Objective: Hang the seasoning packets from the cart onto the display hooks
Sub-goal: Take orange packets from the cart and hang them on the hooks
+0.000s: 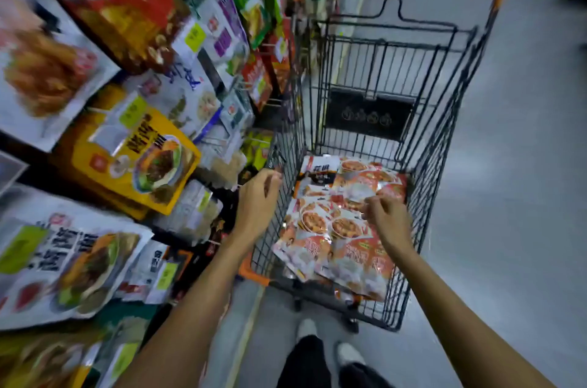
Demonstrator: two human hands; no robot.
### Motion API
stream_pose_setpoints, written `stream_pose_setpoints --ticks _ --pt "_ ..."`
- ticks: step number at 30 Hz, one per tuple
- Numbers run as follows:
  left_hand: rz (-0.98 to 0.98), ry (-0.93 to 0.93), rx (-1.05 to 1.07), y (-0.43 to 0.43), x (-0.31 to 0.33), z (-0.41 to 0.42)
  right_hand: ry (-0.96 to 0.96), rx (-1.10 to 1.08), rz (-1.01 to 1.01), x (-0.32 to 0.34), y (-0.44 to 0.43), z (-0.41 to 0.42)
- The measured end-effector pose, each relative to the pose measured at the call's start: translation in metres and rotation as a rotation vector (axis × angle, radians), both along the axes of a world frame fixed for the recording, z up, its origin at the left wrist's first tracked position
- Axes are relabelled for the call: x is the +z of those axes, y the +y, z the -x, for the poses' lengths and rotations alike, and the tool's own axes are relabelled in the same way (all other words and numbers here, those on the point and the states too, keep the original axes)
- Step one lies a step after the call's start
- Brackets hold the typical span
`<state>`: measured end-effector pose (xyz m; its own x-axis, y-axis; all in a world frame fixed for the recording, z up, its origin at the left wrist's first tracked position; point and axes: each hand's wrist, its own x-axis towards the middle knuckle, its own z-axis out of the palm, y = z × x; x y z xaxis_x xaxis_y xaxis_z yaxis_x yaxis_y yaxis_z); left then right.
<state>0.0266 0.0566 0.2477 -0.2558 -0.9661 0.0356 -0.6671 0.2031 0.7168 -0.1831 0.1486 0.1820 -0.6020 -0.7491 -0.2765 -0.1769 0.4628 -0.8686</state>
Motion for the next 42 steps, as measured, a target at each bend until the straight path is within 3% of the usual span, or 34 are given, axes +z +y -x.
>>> stream_pose_setpoints --ticks 10,16,23,30,33,37,42 --pt "-0.470 -0.211 -0.134 -0.044 -0.183 0.018 -0.073 -0.146 -0.401 -0.149 0.024 -0.012" --pt "-0.618 -0.391 -0.182 -0.055 -0.257 0.023 -0.061 -0.218 -0.515 -0.203 0.015 -0.020" --pt "-0.699 -0.369 -0.126 -0.051 -0.298 0.034 -0.036 -0.308 -0.579 -0.232 0.009 -0.028" --pt "-0.580 -0.429 -0.093 -0.052 -0.316 0.027 -0.274 -0.473 -0.669 -0.245 0.007 -0.033" --pt "-0.614 -0.367 0.018 -0.057 -0.315 0.027 -0.405 -0.519 -0.616 -0.244 0.007 -0.035" --pt "-0.682 -0.253 0.016 -0.059 -0.315 0.023 -0.454 -0.495 -0.509 -0.242 0.008 -0.037" --pt "-0.831 -0.198 -0.121 -0.056 -0.319 0.018 -0.467 -0.409 -0.441 -0.238 0.007 -0.036"
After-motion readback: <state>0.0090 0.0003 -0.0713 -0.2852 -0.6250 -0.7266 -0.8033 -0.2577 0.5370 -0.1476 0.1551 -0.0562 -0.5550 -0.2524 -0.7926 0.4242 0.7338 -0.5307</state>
